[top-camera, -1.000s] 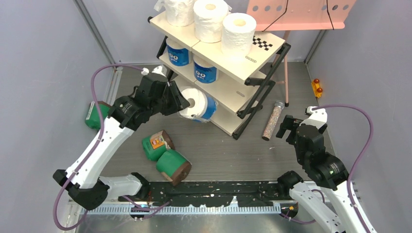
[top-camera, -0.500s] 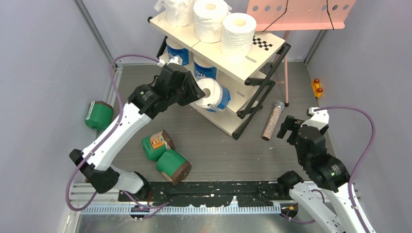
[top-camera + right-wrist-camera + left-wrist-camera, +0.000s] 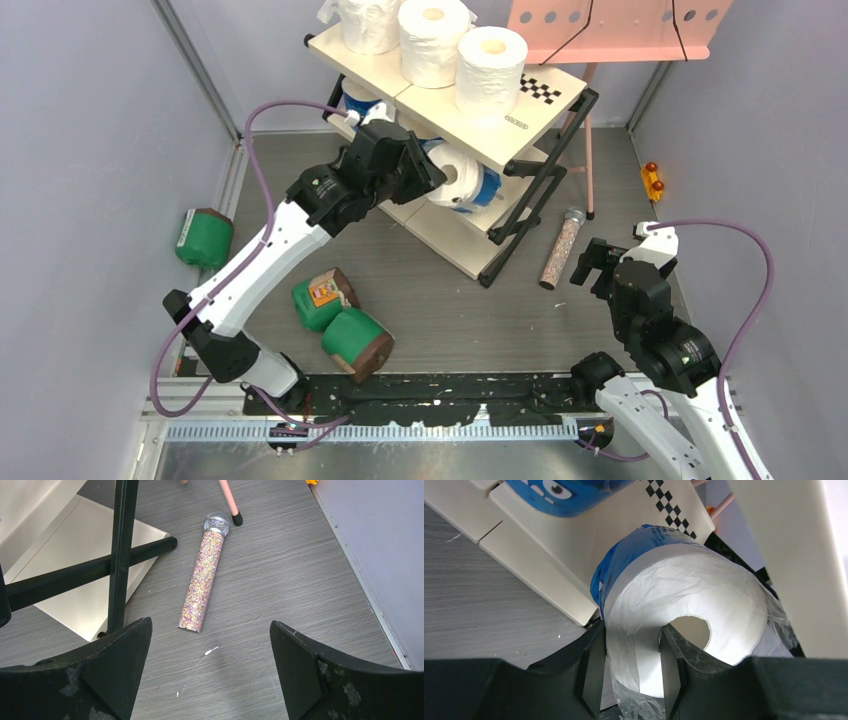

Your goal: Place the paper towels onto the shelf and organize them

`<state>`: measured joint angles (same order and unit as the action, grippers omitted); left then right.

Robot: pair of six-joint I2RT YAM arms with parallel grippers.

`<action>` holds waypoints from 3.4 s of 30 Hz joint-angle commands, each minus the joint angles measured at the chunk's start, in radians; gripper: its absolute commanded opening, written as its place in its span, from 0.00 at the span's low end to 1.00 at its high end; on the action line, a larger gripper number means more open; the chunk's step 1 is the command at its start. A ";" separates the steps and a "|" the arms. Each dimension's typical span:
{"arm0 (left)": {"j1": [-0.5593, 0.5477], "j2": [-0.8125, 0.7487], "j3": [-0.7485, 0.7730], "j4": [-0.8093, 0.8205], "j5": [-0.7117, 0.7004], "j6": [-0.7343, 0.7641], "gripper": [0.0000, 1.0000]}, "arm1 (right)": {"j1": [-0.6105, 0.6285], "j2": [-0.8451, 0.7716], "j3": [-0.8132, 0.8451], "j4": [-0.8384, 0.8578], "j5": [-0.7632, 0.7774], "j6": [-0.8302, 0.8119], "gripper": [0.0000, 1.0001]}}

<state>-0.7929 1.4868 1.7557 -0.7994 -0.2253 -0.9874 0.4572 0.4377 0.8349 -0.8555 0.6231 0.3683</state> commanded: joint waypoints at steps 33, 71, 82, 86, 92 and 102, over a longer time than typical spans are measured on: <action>-0.043 -0.020 0.023 0.202 -0.009 -0.038 0.58 | 0.005 -0.006 0.015 0.016 0.021 0.005 0.95; 0.622 -0.892 -1.084 -0.131 0.041 -0.045 0.89 | 0.005 0.026 0.018 0.012 0.031 0.010 0.95; 0.693 -0.884 -1.272 0.104 0.174 -0.163 0.83 | 0.005 0.017 0.016 0.010 0.034 0.014 0.95; 0.693 -0.868 -1.329 0.248 0.248 -0.202 0.79 | 0.005 0.031 0.016 0.016 0.019 0.009 0.95; 0.693 -0.824 -1.348 0.376 0.242 -0.219 0.71 | 0.004 0.046 0.014 0.021 0.000 0.002 0.95; 0.689 -0.789 -1.301 0.536 0.287 -0.073 0.47 | 0.005 0.036 0.012 0.026 -0.011 -0.003 0.95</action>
<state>-0.1024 0.6884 0.4053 -0.3798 0.0277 -1.1809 0.4572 0.4740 0.8349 -0.8589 0.6106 0.3687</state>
